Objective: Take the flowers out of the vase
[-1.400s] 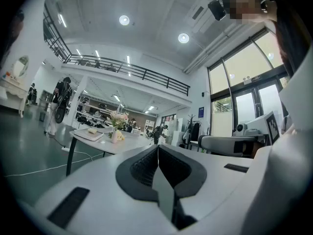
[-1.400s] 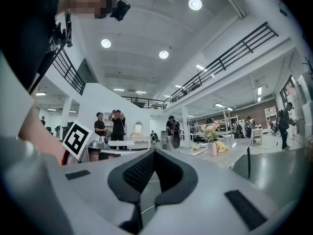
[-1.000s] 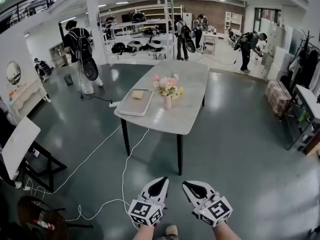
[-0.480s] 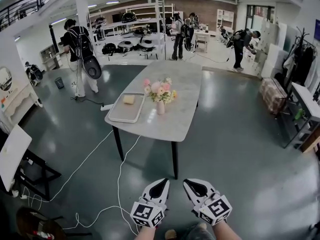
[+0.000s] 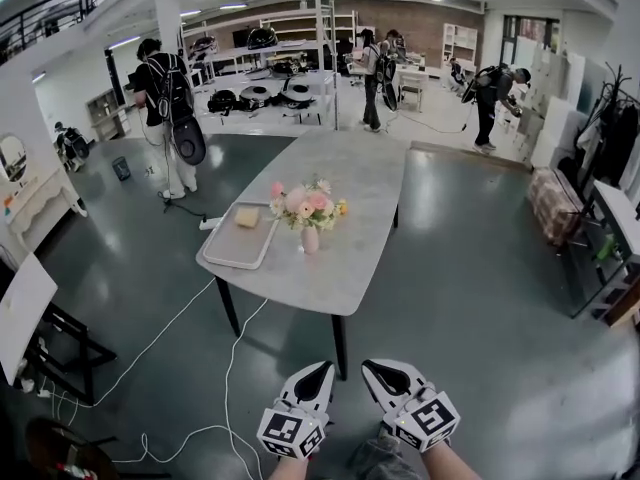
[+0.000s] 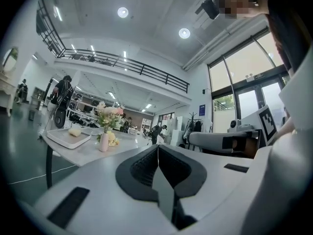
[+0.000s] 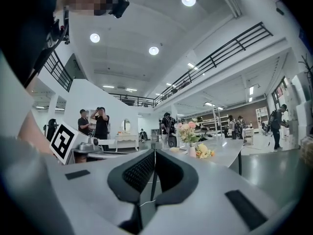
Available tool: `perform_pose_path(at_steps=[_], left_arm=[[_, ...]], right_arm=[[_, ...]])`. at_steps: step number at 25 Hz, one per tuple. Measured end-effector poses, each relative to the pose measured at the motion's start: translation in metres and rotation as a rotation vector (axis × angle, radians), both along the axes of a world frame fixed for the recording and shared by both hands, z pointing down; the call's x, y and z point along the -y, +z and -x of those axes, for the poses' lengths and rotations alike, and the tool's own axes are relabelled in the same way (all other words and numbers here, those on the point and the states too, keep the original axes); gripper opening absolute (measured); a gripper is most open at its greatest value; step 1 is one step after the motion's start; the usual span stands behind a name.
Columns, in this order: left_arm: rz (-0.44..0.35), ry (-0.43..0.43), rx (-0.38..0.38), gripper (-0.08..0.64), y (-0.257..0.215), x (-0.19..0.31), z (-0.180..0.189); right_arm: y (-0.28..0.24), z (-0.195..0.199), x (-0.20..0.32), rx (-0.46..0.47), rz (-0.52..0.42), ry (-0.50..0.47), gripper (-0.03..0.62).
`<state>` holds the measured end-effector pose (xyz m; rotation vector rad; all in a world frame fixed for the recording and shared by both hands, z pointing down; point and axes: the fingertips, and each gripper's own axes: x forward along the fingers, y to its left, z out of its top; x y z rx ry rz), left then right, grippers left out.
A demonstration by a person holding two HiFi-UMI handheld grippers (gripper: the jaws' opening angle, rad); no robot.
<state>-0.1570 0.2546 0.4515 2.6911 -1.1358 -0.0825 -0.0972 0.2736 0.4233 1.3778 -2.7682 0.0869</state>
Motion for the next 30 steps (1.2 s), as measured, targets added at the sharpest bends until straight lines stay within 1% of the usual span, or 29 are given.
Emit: perform_pose_path(at_steps=[4, 8, 14, 23, 26, 30], left_arm=[[-0.015, -0.02, -0.012, 0.014, -0.009, 0.032, -0.027], [-0.014, -0.039, -0.007, 0.014, -0.01, 0.058, -0.055], [-0.005, -0.105, -0.012, 0.014, -0.009, 0.093, -0.084], [0.0, -0.182, -0.024, 0.014, -0.007, 0.125, -0.112], [0.003, -0.199, -0.025, 0.014, -0.004, 0.131, -0.114], [0.007, -0.212, -0.02, 0.014, -0.001, 0.14, -0.116]], right_arm=[[-0.005, -0.023, 0.032, -0.005, -0.007, -0.03, 0.02], [-0.003, -0.047, 0.06, -0.01, 0.003, -0.064, 0.02], [-0.004, -0.074, 0.091, -0.024, 0.003, -0.137, 0.02], [-0.003, -0.094, 0.122, -0.04, -0.005, -0.243, 0.02], [0.001, -0.094, 0.128, -0.05, -0.005, -0.266, 0.02], [0.006, -0.094, 0.139, -0.038, 0.003, -0.282, 0.02]])
